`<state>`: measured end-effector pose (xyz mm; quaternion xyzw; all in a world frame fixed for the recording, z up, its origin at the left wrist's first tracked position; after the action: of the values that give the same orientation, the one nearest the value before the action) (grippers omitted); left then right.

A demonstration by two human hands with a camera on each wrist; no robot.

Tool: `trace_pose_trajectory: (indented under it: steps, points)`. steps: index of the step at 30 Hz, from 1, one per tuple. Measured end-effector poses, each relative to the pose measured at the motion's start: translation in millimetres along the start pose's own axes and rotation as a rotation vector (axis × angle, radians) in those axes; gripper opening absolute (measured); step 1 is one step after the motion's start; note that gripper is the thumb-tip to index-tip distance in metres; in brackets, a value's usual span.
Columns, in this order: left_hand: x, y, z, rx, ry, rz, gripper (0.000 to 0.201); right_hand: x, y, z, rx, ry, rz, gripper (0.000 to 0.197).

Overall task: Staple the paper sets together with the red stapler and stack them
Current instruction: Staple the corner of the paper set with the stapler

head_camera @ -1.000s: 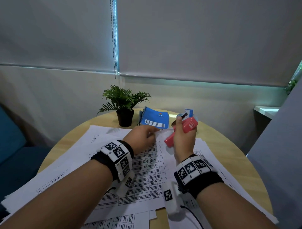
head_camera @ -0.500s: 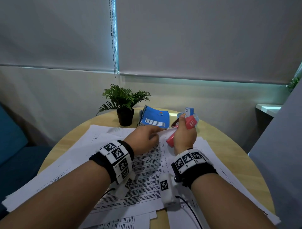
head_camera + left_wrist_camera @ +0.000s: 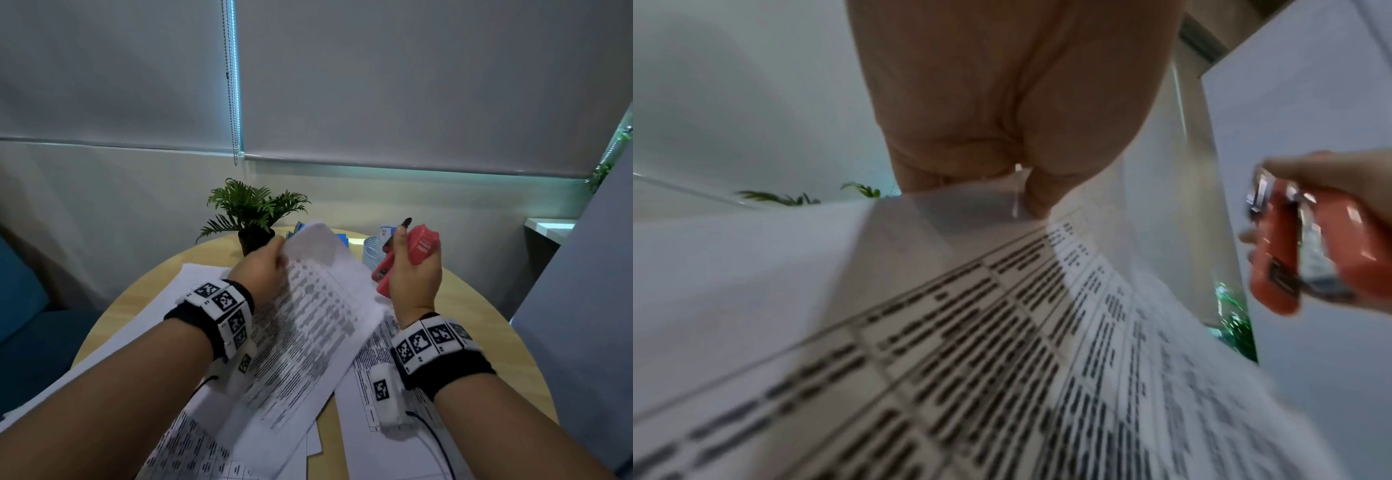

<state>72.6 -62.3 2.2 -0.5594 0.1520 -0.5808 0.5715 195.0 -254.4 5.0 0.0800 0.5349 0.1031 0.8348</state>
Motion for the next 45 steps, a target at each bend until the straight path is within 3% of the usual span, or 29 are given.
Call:
trace_pose_trajectory:
  steps: [4, 7, 10, 13, 15, 19, 21, 26, 32, 35, 38, 42, 45]
  points:
    - [1, -25, 6, 0.177, -0.044, -0.181, 0.010, 22, -12, -1, -0.321, 0.204, -0.027, 0.058]
    - [4, -38, 11, 0.239, -0.070, -0.216, 0.013, 32, -17, -20, -0.583, 0.402, -0.019, 0.045]
    - [6, -41, 9, 0.248, -0.118, -0.300, 0.014, 31, -17, -40, -0.745, 0.516, -0.047, 0.038]
    - [11, -43, 4, 0.210, -0.164, -0.291, 0.013, 29, -18, -41, -0.696, 0.550, -0.061, 0.038]
    - [11, -40, 1, 0.113, -0.169, -0.233, 0.012, 25, -22, -37, -0.656, 0.565, -0.126, 0.043]
    - [-5, -23, -11, -0.201, -0.112, 0.052, 0.034, 26, -45, -18, -0.593, 0.670, -0.234, 0.037]
    - [-16, -9, -20, -0.372, -0.086, 0.212, 0.036, 34, -61, -7, -0.567, 0.701, -0.316, 0.037]
    - [-38, 14, -42, -0.665, -0.130, 0.401, 0.038, 74, -108, 15, -0.534, 0.721, -0.685, 0.060]
    - [-49, 22, -47, -0.743, -0.162, 0.411, 0.034, 130, -138, 45, -0.590, 0.734, -0.957, 0.100]
    - [-51, 24, -47, -0.755, -0.153, 0.421, 0.035, 81, -114, 25, -0.618, 0.668, -1.172, 0.103]
    - [-51, 25, -47, -0.755, -0.137, 0.419, 0.035, 45, -84, 15, -0.612, 0.431, -1.431, 0.081]
    - [-56, 26, -46, -0.742, -0.113, 0.418, 0.036, 40, -34, -1, -0.797, 0.424, -1.092, 0.047]
    - [-62, 24, -45, -0.736, -0.108, 0.402, 0.036, 42, 7, -22, -0.945, 0.397, -1.066, 0.046]
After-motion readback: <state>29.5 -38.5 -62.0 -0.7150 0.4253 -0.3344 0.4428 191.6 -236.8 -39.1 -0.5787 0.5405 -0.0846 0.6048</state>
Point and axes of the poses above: each hand's wrist, its own z-axis towards the middle knuckle, its own y-axis out of the palm, x = y × z, the point moved 3 cm from there along z, towards the middle knuckle
